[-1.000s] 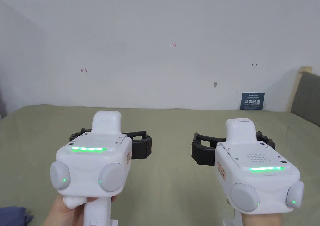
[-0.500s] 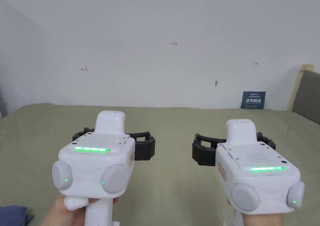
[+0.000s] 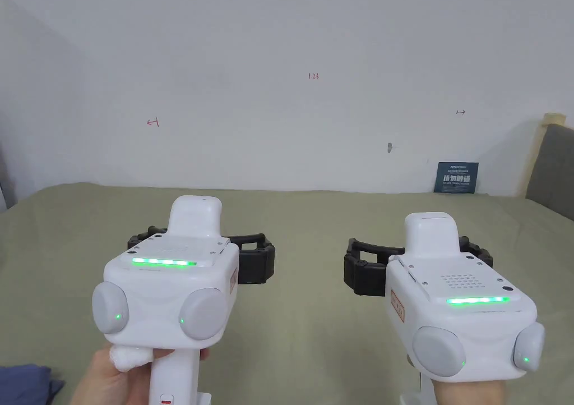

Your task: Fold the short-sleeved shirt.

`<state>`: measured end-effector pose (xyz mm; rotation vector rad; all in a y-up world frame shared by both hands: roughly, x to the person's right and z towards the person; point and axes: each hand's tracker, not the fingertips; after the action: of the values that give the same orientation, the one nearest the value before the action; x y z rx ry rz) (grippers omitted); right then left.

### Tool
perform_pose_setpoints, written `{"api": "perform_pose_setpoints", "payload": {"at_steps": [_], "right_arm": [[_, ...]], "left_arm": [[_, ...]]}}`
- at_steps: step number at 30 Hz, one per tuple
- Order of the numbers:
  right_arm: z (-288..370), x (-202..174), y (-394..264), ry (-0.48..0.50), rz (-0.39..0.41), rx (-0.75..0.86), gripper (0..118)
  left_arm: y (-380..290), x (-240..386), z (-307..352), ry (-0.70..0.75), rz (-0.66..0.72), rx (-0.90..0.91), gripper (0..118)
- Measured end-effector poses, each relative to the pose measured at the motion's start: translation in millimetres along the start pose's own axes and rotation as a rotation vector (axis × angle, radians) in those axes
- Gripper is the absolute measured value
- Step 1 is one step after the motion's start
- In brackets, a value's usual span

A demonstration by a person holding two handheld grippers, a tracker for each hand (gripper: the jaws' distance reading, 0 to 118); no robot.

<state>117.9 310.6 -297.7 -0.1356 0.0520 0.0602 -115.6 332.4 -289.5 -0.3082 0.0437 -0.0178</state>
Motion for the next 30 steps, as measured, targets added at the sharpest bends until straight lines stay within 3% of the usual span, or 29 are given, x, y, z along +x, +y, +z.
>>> {"api": "perform_pose_setpoints", "payload": {"at_steps": [30], "right_arm": [[2.4, 0.6, 4.8, 0.001, -0.003, 0.008, 118]], "left_arm": [[5.7, 1.6, 4.5, 0.002, -0.008, 0.018, 118]]}}
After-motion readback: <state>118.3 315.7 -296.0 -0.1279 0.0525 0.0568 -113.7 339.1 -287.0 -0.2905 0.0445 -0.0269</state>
